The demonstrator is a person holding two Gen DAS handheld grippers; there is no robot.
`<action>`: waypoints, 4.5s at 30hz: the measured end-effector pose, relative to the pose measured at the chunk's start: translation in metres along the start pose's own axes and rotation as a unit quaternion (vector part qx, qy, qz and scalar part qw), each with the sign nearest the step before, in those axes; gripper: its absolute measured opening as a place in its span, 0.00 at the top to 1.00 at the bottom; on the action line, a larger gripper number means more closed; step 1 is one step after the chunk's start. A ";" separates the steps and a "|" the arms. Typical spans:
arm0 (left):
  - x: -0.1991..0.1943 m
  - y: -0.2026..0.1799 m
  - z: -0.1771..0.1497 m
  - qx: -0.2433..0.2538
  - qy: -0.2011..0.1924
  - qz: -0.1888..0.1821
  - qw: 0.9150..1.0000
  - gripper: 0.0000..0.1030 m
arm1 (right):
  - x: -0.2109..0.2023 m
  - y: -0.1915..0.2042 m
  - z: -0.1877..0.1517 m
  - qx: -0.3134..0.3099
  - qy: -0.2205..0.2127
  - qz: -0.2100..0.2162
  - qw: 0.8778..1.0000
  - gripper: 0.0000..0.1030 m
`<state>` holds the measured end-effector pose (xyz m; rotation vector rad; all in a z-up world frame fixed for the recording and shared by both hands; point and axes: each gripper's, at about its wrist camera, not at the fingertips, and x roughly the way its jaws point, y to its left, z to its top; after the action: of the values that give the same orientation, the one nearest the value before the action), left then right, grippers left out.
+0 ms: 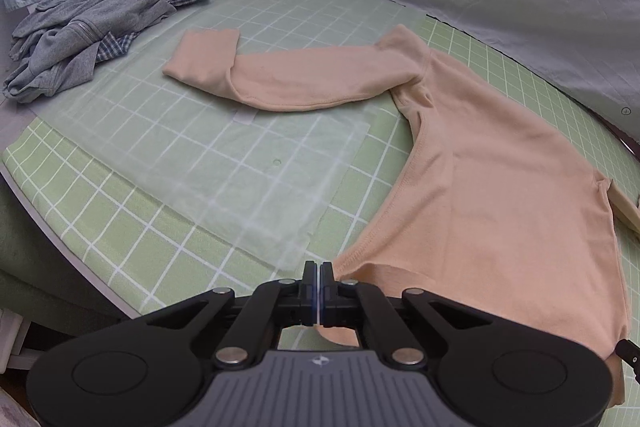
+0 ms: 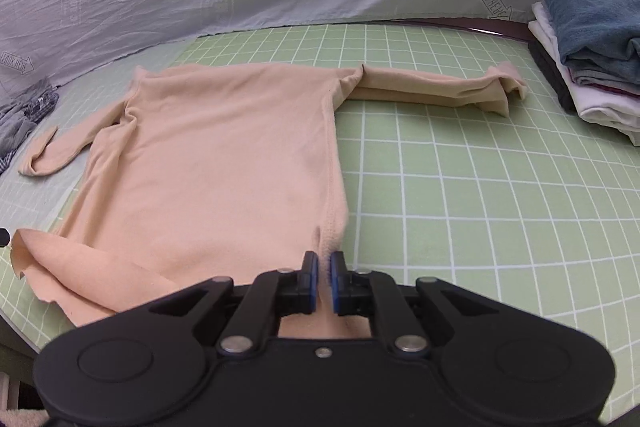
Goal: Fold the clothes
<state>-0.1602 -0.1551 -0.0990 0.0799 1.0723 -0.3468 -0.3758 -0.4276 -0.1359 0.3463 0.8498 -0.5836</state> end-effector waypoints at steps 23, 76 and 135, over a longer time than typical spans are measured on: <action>0.043 -0.008 -0.021 0.001 0.073 0.008 0.997 0.36 | 0.005 -0.019 -0.025 0.015 0.055 -0.019 0.998 0.72; 0.126 -0.108 0.087 0.088 0.079 -0.012 0.993 0.11 | 0.105 -0.218 0.090 0.496 -0.021 0.014 0.868 0.15; 0.136 -0.127 0.074 0.089 0.053 0.024 0.994 0.00 | 0.085 -0.214 0.084 0.193 -0.078 -0.247 0.947 0.93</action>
<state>-0.0794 -0.3241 -0.1690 0.2858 1.1408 -0.3979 -0.4117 -0.6689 -0.1623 0.4373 0.6650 -1.2375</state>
